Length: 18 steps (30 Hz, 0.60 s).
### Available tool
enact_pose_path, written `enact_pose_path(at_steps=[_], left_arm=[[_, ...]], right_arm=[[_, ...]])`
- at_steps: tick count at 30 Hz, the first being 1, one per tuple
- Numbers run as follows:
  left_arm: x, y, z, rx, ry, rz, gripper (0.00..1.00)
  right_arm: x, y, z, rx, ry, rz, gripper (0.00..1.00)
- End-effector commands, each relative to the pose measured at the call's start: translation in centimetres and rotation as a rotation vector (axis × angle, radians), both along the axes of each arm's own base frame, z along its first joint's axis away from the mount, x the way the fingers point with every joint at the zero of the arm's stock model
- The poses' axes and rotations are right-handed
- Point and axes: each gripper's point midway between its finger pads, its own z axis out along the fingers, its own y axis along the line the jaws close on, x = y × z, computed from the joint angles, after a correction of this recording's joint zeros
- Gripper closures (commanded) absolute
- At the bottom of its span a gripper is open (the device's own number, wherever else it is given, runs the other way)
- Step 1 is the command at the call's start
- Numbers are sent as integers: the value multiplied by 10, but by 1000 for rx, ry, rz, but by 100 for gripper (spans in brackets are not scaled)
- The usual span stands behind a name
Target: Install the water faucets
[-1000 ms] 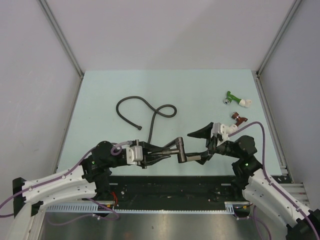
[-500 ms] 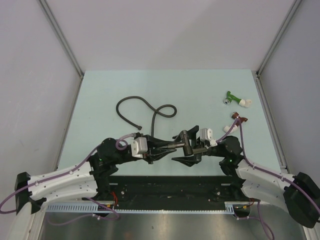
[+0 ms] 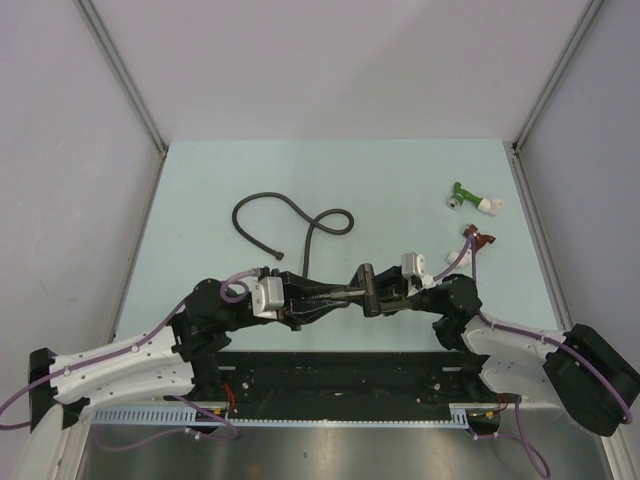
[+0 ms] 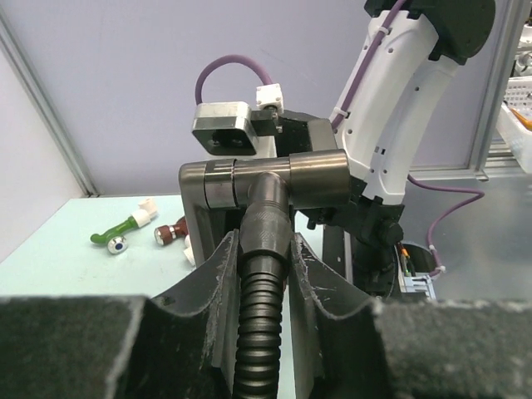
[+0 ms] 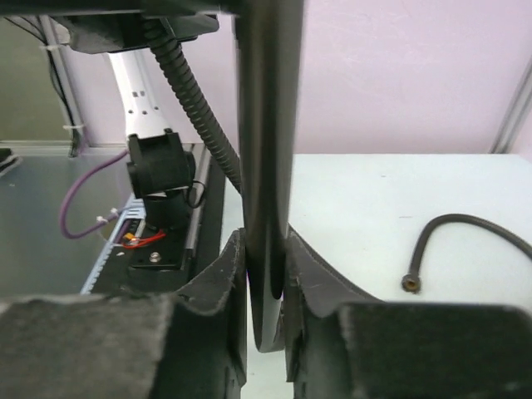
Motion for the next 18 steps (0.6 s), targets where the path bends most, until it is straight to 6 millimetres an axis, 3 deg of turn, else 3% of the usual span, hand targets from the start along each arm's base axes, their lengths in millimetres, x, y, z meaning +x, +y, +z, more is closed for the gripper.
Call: enact_pose_path(at_steps=[1, 3, 8, 14, 18], left_arm=[[-1, 25, 69, -172, -94, 56, 100], [0, 26, 66, -155, -104, 65, 100], [9, 25, 55, -107, -105, 106, 100], [13, 13, 49, -96, -89, 90, 99], [10, 11, 52, -120, -77, 68, 100]], right_arm=[[-5, -12, 17, 63, -54, -4, 92], [-2, -16, 14, 43, -43, -18, 100], [-7, -26, 12, 1, -35, -23, 100], [-17, -28, 11, -18, -25, 11, 92], [-18, -27, 6, -34, -13, 27, 74]])
